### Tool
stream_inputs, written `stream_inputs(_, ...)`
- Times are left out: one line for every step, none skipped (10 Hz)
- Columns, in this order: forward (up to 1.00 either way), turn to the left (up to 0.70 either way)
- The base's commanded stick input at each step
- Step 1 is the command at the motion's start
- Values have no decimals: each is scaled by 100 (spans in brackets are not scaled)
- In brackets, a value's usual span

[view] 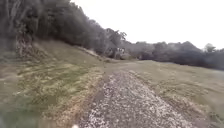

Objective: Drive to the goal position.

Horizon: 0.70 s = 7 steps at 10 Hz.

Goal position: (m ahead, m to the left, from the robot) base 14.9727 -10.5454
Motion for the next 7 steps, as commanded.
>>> stream_inputs(60,-15)
stream_inputs(60,-15)
stream_inputs(60,-12)
stream_inputs(60,-2)
stream_inputs(60,0)
stream_inputs(60,-5)
stream_inputs(60,-11)
